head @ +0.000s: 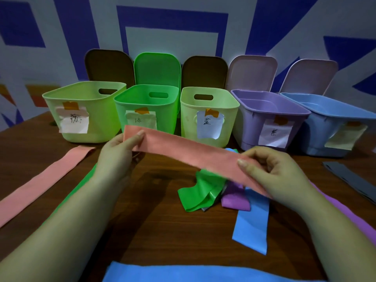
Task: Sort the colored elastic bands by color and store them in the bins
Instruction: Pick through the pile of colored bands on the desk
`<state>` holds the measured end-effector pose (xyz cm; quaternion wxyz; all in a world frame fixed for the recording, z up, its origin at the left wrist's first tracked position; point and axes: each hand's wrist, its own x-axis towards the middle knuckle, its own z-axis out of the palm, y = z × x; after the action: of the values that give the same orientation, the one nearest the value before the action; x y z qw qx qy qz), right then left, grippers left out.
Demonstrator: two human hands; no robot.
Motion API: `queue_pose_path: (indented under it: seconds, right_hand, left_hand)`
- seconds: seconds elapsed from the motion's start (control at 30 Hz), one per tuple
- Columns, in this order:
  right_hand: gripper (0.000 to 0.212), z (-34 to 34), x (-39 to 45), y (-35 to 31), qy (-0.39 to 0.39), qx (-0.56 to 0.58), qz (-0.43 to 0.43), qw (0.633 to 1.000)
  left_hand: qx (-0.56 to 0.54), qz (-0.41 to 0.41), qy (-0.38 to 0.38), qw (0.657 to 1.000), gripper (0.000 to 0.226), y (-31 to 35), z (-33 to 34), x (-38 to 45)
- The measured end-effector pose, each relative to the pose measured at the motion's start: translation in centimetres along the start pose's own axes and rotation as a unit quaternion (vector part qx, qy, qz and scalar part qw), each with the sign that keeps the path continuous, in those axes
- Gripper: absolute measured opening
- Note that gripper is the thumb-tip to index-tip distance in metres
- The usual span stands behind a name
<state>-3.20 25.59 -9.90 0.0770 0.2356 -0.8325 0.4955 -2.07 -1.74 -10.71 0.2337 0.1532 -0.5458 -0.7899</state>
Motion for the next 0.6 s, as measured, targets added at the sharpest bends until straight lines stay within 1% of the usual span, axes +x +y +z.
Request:
queue_pose_path:
  seconds: [0.03,0.1,0.2,0.27,0.37,0.4,0.47,0.53,0.6]
  right_hand:
    - [0.003,-0.3,0.0,0.1,-0.010,-0.045,0.009,0.999]
    - [0.010,-0.7,-0.1,0.2,-0.039,-0.092,0.033,0.994]
    - [0.017,-0.9,0.0,0.2,-0.088,-0.096,0.071,0.989]
    - [0.016,-1.3,0.2,0.6,-0.081,-0.086,0.088,0.989]
    - [0.011,-1.7,0.6,1.3,-0.029,-0.082,0.095,0.992]
    - [0.010,-1.7,0.7,1.4,-0.012,-0.062,0.101,0.993]
    - [0.007,-1.6,0.9,1.4,0.015,0.027,0.127,0.991]
    - [0.003,-1.5,0.9,0.9,0.013,0.152,0.170,0.974]
    - [0.003,-1.6,0.9,0.6,0.007,0.239,0.196,0.951]
  left_hand:
    - [-0.004,0.005,0.007,1.000,0.003,0.1,-0.2,0.1]
    - [-0.008,0.015,0.020,1.000,0.005,0.1,-0.3,0.3]
    - [-0.024,0.016,0.047,0.998,0.012,0.2,-0.6,0.8]
    - [-0.030,0.006,0.057,0.998,0.014,0.2,-0.9,1.2]
    - [-0.050,-0.027,0.052,0.997,0.012,-0.4,-1.0,1.7]
    - [-0.062,-0.040,0.052,0.996,0.010,-0.5,-1.0,1.7]
    - [-0.083,-0.061,0.052,0.993,0.005,-0.6,-1.1,2.0]
    - [-0.104,-0.079,0.050,0.990,0.014,-0.6,-1.2,2.3]
    - [-0.121,-0.094,0.043,0.987,0.019,-0.6,-1.2,2.3]
